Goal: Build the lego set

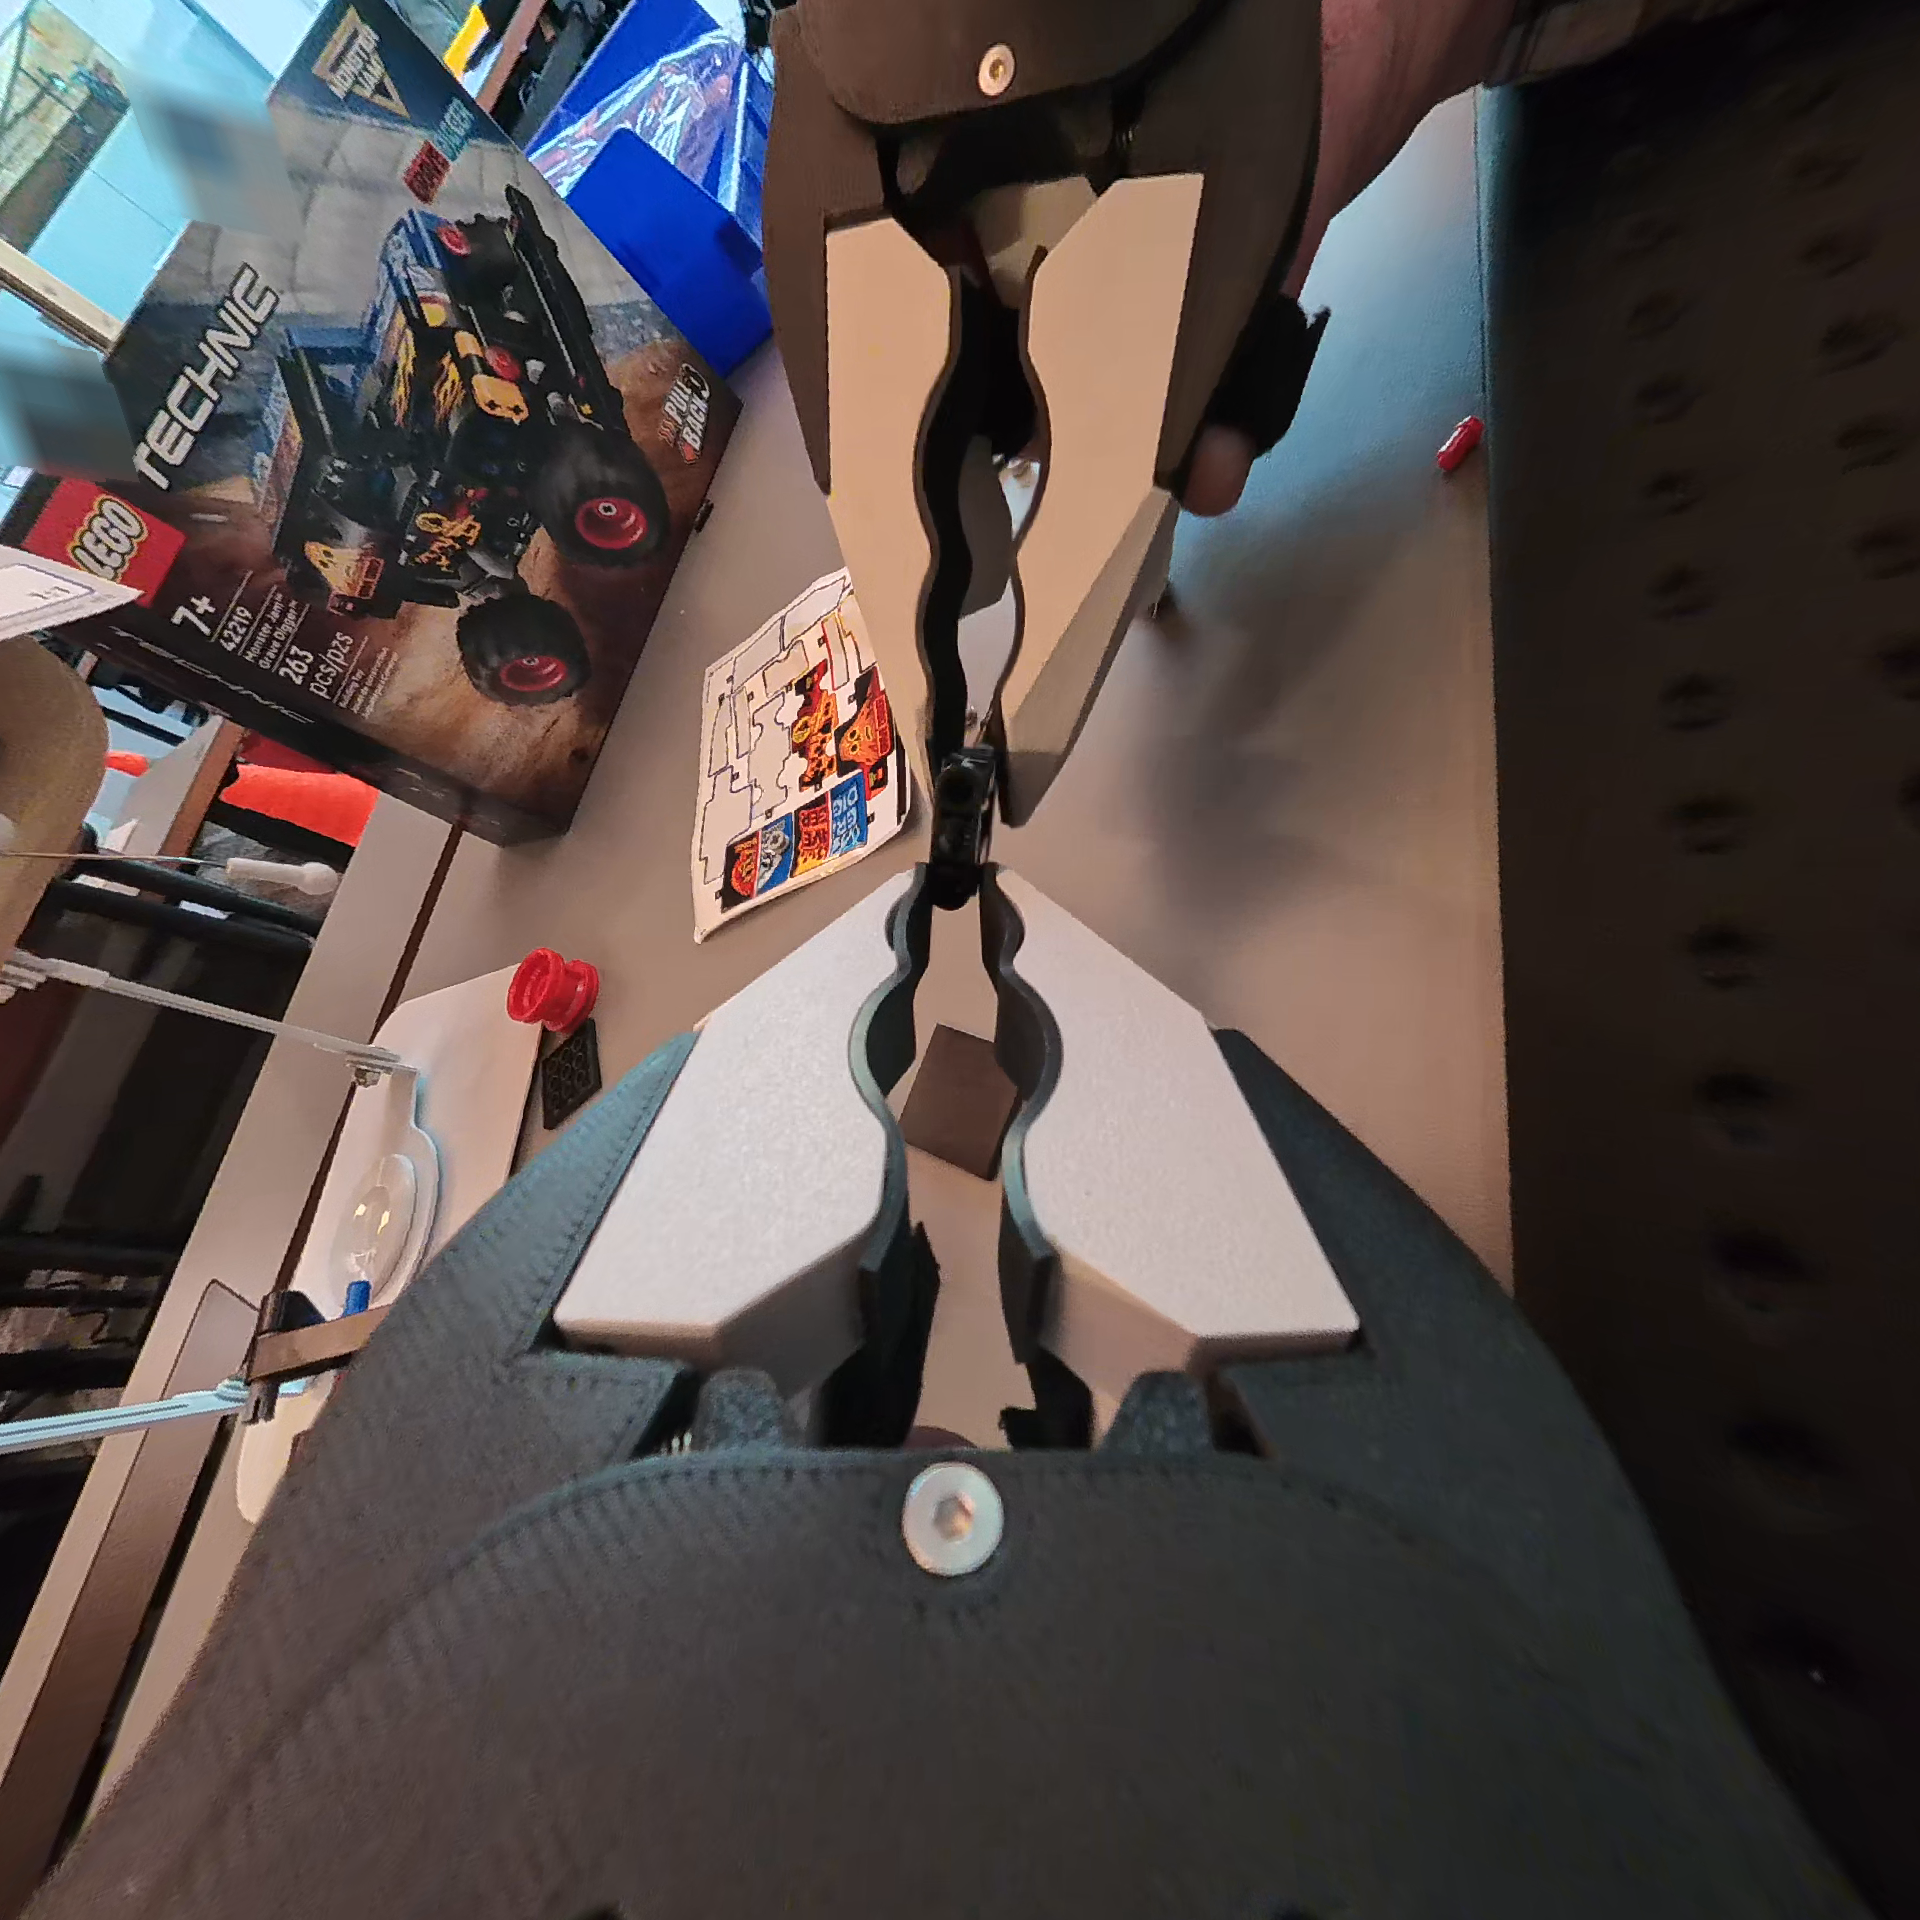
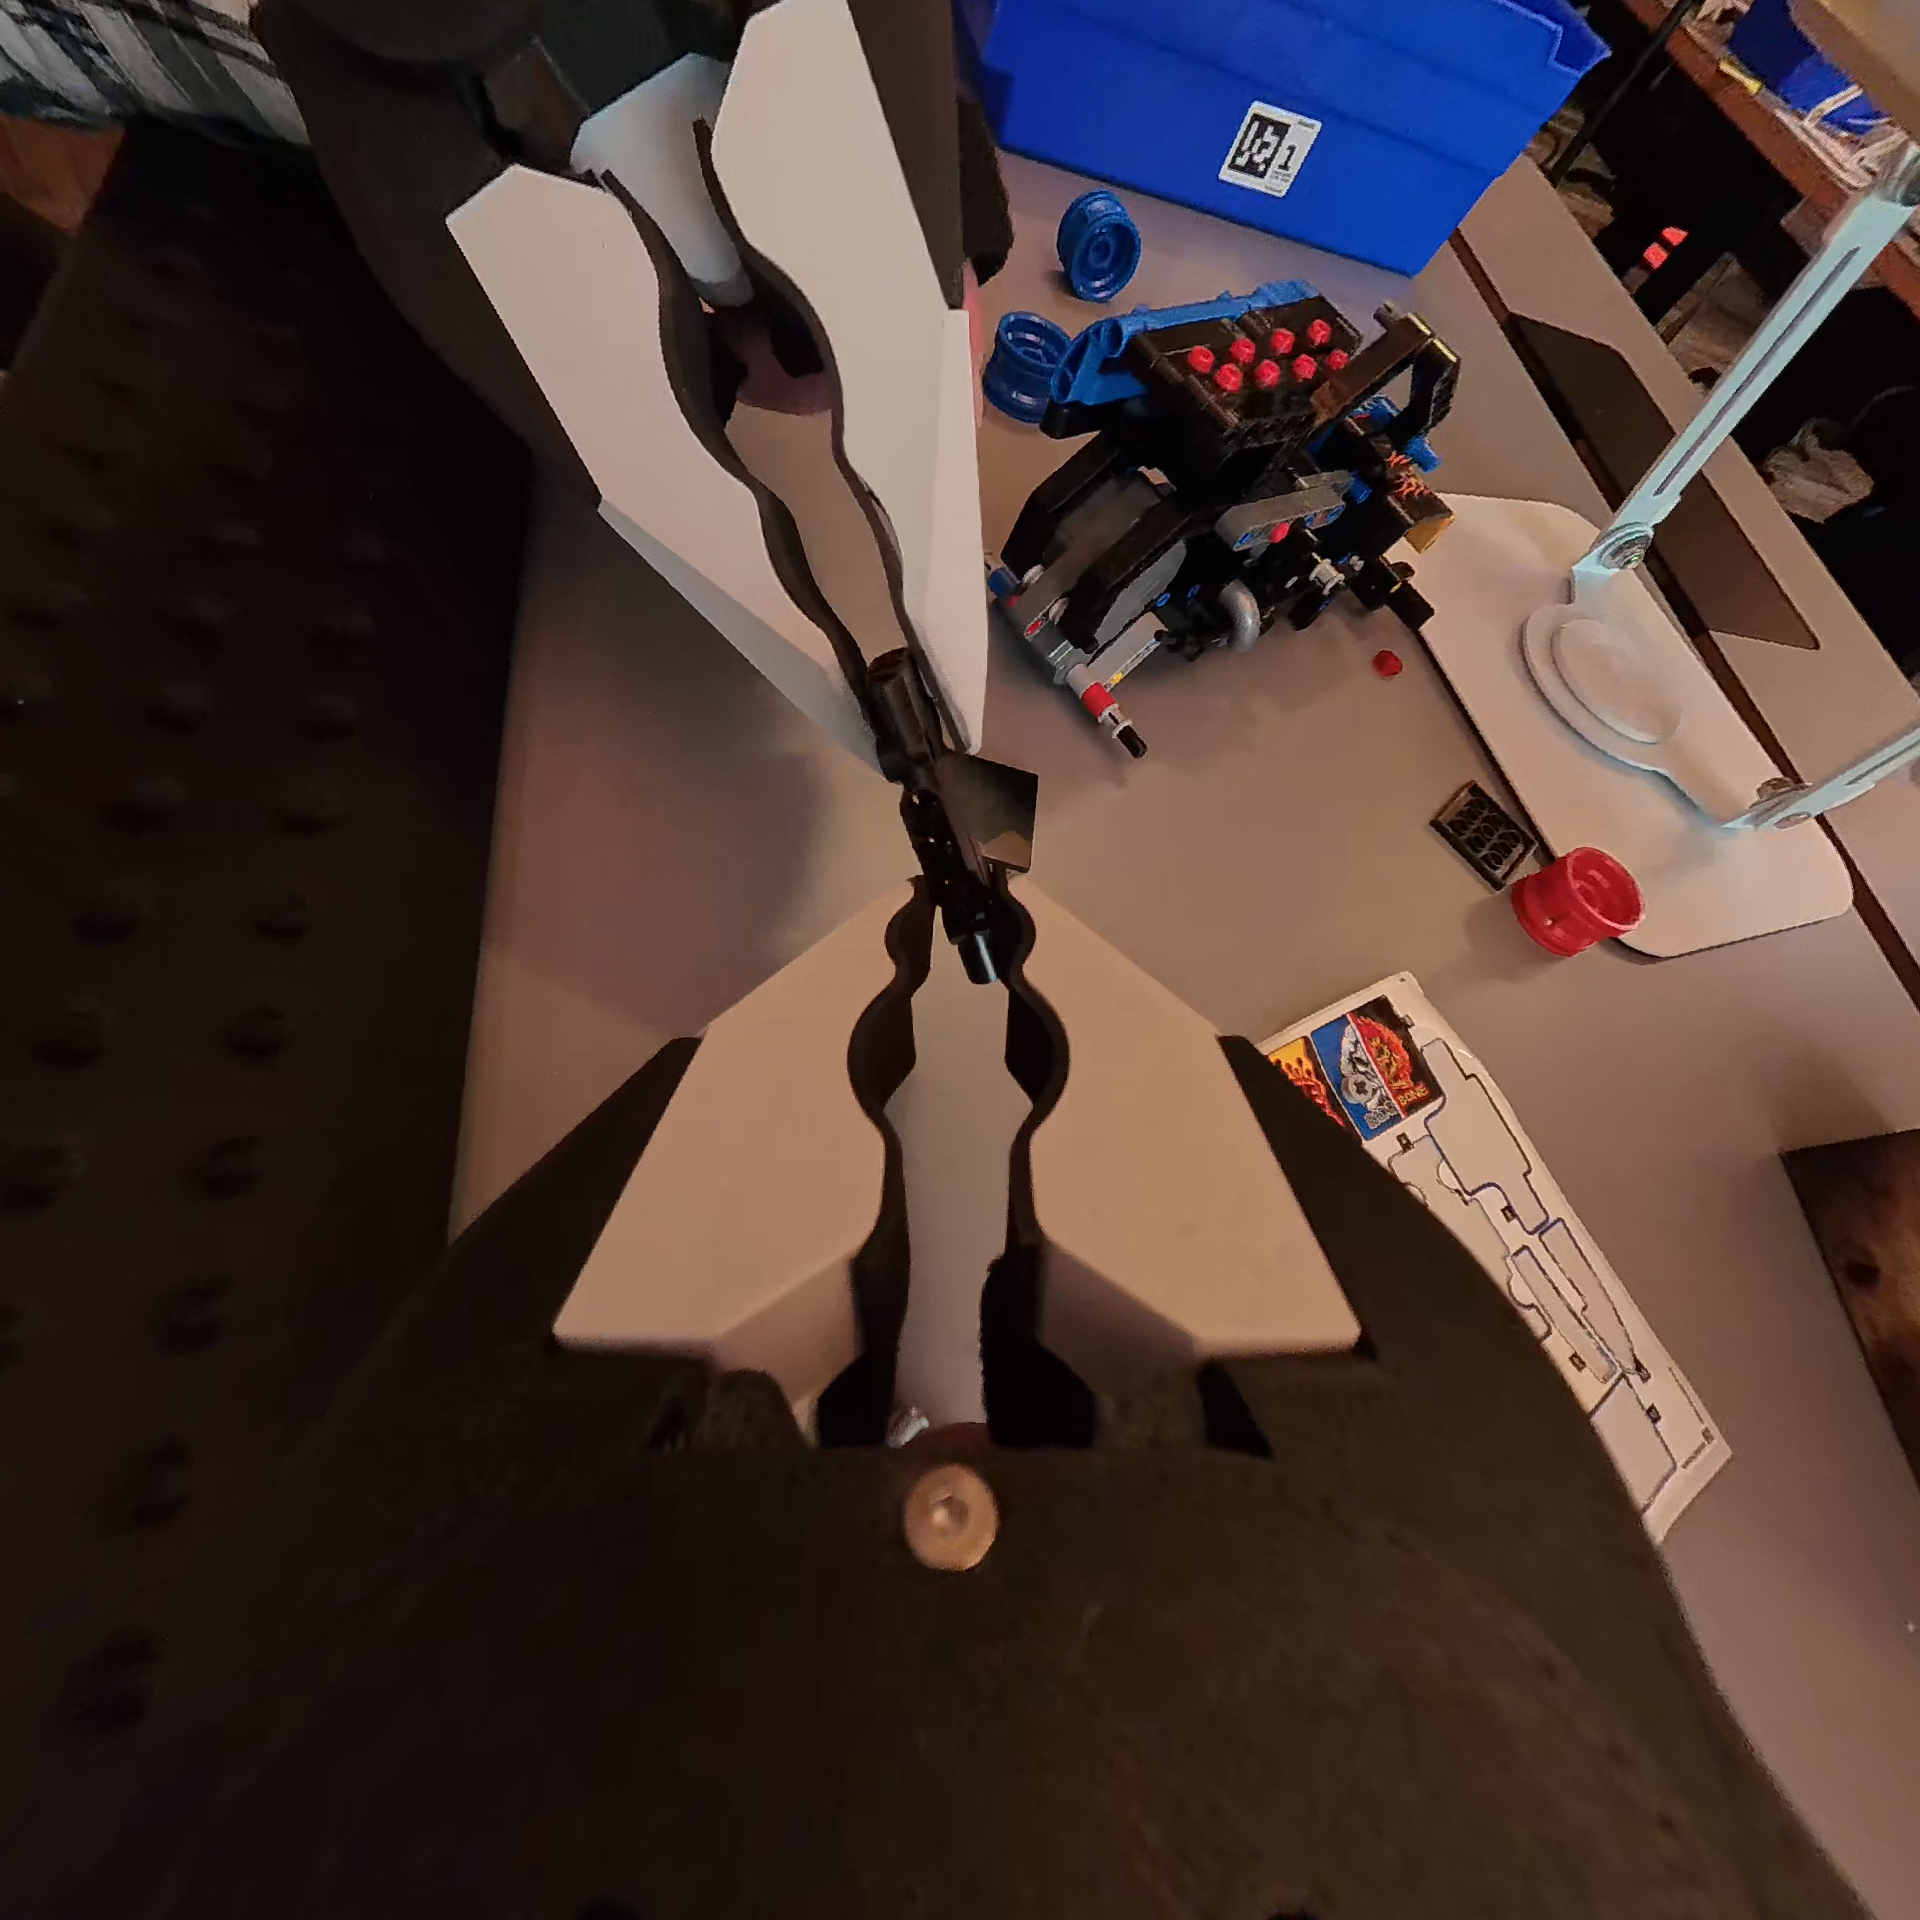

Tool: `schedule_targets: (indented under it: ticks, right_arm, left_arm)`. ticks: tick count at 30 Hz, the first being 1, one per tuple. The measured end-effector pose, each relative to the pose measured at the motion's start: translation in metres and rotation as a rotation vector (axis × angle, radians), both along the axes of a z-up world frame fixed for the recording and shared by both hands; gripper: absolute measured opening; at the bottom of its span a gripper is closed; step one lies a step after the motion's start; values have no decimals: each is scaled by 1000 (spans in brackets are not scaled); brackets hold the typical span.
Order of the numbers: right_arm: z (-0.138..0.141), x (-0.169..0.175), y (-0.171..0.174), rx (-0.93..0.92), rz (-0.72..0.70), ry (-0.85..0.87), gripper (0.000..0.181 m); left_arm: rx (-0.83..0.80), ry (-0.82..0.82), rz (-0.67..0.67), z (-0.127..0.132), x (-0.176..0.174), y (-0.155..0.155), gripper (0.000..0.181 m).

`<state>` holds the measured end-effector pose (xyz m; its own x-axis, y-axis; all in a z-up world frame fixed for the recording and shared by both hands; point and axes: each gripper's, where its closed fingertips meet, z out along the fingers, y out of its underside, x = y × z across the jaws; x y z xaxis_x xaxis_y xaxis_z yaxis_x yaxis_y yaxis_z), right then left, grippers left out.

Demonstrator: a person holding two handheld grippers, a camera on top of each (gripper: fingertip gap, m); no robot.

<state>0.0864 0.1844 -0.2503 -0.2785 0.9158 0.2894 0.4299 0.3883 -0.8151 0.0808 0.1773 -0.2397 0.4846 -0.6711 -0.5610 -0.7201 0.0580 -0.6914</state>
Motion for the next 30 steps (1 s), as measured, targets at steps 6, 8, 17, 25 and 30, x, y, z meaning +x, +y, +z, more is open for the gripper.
schedule_targets:
  ticks: [6, 8, 17, 25, 30]
  right_arm:
    - [-2, -3, 0, 32, -3, 1, 7]
    - [5, -4, 2, 41, -16, 32, 6]
    - [38, -7, 25, 667, -168, 160, 5]
    - [37, -10, 23, 819, -169, 144, 6]
    - [25, -10, 19, 763, -121, 112, 6]
  left_arm:
    - [9, -4, 1, 2, 0, 0, 10]
    - [19, -15, 7, 5, -1, 1, 10]
    - [50, -91, 76, 21, -15, 10, 27]
    - [113, -92, 59, 31, -12, 6, 19]
    - [133, 10, 23, 23, -2, -1, 17]
